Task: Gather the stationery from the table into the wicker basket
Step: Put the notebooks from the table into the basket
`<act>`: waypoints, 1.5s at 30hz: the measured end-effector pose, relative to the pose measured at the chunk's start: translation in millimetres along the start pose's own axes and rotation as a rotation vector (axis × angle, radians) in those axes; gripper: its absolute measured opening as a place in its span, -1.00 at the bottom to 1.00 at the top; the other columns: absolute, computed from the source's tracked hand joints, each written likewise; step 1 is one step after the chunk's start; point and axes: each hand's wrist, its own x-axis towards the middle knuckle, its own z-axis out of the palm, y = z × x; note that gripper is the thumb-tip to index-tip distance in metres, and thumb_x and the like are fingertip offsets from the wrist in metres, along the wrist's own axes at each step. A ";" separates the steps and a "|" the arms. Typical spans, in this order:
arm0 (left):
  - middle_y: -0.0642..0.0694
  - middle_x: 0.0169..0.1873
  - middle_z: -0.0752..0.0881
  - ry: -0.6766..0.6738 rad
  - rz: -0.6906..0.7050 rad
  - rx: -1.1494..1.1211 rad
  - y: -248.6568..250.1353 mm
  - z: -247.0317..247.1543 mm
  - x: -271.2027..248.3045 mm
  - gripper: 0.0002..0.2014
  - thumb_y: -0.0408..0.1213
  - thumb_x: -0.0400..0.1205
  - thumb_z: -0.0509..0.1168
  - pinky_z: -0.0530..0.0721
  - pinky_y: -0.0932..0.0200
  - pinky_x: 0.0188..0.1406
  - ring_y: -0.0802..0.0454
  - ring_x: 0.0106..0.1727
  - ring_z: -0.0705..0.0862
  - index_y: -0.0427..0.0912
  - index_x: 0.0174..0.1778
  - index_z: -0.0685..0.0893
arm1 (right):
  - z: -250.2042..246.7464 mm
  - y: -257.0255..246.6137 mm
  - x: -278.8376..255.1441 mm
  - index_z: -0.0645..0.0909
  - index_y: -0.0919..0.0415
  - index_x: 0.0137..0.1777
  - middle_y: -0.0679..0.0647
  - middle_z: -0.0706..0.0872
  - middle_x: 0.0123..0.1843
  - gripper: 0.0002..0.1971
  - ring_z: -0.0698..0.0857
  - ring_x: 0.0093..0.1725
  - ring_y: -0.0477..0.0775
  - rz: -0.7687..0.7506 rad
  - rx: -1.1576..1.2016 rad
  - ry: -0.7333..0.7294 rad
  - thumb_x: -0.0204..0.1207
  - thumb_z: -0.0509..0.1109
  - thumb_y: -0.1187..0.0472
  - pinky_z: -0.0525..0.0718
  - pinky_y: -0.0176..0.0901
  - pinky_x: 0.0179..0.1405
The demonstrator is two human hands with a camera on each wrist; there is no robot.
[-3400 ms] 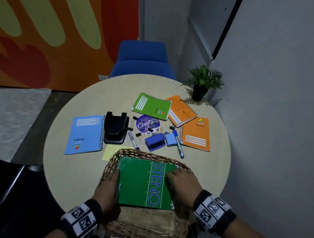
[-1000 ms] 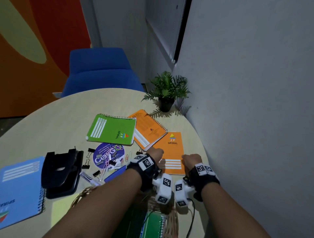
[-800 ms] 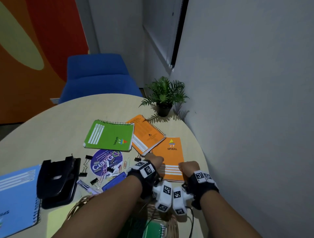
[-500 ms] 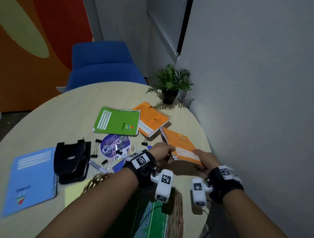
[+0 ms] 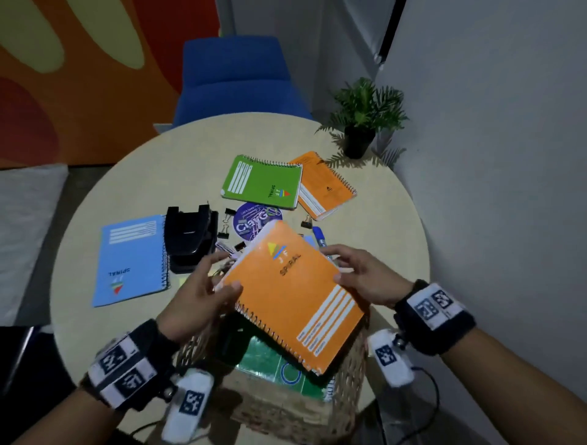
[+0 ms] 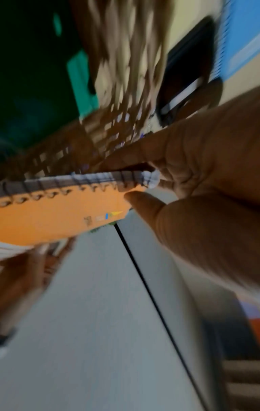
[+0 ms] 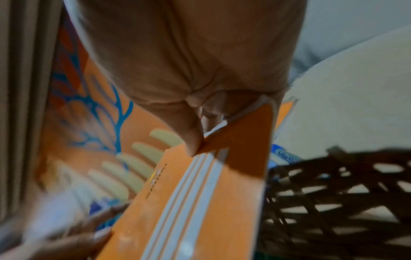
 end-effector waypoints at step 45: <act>0.06 -0.12 0.69 -0.184 0.014 0.008 -100.0 -74.6 -40.4 -0.77 -0.40 0.60 0.24 0.63 0.21 0.09 0.16 -0.07 0.68 0.09 -0.05 0.63 | 255.1 -130.4 174.7 0.45 0.48 0.48 0.16 0.68 -0.07 -0.46 0.62 -0.12 0.09 0.329 -0.134 -0.189 0.57 0.41 0.20 0.71 0.02 0.06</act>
